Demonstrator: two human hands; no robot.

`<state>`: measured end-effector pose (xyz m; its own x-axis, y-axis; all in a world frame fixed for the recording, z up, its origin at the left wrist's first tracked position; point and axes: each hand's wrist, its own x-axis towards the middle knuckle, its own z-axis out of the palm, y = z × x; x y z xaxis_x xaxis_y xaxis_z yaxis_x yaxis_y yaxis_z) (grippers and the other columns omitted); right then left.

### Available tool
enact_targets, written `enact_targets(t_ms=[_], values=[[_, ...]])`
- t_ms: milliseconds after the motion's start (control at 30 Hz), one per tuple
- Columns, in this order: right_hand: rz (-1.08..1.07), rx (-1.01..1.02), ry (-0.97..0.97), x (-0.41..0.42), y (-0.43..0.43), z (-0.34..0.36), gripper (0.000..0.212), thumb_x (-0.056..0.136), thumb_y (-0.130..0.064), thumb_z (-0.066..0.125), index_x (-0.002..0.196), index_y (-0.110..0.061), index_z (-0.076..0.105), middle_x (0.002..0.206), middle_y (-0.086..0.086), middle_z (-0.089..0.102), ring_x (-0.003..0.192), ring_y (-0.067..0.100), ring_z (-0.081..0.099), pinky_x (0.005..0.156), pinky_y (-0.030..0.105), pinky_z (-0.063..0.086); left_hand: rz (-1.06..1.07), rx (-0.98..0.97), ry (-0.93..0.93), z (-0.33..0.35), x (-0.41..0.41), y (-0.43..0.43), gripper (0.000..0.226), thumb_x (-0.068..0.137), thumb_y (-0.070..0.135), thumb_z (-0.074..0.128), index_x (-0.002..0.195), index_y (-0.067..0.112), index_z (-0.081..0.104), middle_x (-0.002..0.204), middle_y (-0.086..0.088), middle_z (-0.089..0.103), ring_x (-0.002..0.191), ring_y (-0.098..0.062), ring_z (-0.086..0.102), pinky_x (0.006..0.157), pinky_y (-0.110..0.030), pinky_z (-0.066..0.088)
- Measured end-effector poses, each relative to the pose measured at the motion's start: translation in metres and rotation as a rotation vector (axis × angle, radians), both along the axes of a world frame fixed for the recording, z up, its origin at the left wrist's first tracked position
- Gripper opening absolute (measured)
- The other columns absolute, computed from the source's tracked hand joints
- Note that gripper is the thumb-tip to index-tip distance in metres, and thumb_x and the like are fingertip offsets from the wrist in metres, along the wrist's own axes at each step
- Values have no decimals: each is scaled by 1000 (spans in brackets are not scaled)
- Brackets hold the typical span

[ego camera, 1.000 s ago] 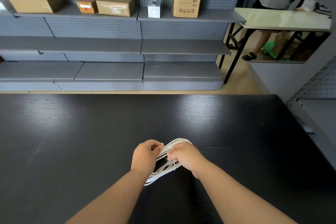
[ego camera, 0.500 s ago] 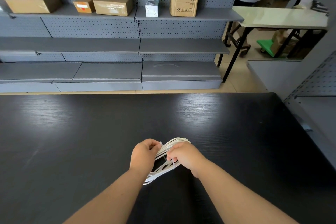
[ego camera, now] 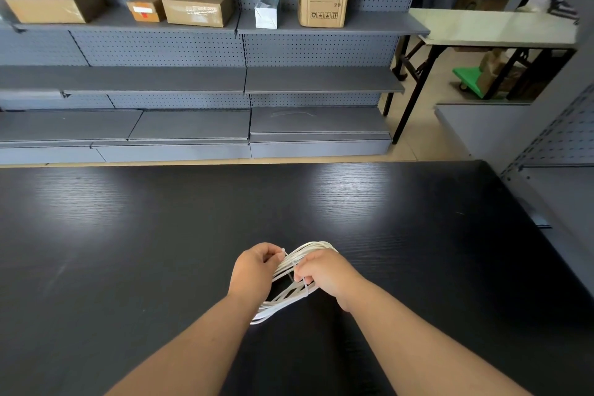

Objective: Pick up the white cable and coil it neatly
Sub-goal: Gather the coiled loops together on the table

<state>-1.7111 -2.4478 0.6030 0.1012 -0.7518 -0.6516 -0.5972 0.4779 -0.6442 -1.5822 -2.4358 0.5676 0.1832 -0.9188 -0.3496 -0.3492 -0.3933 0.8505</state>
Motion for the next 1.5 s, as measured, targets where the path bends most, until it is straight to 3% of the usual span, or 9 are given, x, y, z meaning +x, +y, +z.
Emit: enact_targets(t_ms=[200,333,400,600,867,1000,1100,1267,1500], values=[[44,15,32,1,-1,6,6,83,-10,55,77,-11,54,67,0,42,75,17,44,75,28,35,-30,-14,-13,1,0,0,13,90,16,58,80,19,65,69,6,60,56,-7,45,55,-17,35],[37,7,-14,-2,3,7,15,80,-4,50,67,-9,55,81,2,55,84,16,48,78,27,38,-22,-1,-14,-1,1,-1,13,91,18,57,81,19,65,66,5,56,50,-9,37,50,-21,33],[65,18,18,-1,3,10,11,81,-4,51,72,-9,55,81,3,53,86,17,47,78,27,37,-18,-1,-16,-2,1,-2,13,91,18,57,81,19,65,66,5,56,50,-9,37,50,-21,33],[52,32,39,1,0,10,9,84,-8,53,75,-11,53,64,-1,42,83,19,45,78,28,35,-19,-16,9,-2,1,-1,15,91,17,57,78,19,64,65,5,57,52,-9,38,53,-20,34],[71,36,65,1,-1,9,6,86,-11,53,80,-12,51,68,1,41,79,17,43,76,27,35,-28,-12,31,-3,1,-1,16,90,17,57,77,21,65,75,1,63,64,-13,47,60,-22,38],[43,24,32,1,1,7,5,84,-11,55,80,-12,53,75,5,45,75,17,44,72,27,35,-44,-22,16,-2,2,0,13,91,17,57,81,17,66,73,2,61,59,-11,44,57,-20,37],[12,6,1,-1,3,4,4,83,-11,55,79,-12,55,69,2,44,67,14,42,66,25,35,-38,-21,14,-1,1,0,13,91,17,57,82,17,66,70,4,59,55,-9,41,55,-20,35],[27,0,-4,-2,4,4,4,82,-10,55,78,-12,56,80,7,49,83,19,48,78,29,38,-25,-9,1,-2,0,-1,15,91,19,57,79,21,65,67,3,57,53,-12,37,52,-21,33],[-16,7,-34,-2,3,2,4,81,-10,56,78,-11,56,72,3,47,79,18,46,74,28,36,-44,-28,-11,0,0,0,13,92,20,56,83,17,66,64,7,54,51,-8,37,52,-19,33]])
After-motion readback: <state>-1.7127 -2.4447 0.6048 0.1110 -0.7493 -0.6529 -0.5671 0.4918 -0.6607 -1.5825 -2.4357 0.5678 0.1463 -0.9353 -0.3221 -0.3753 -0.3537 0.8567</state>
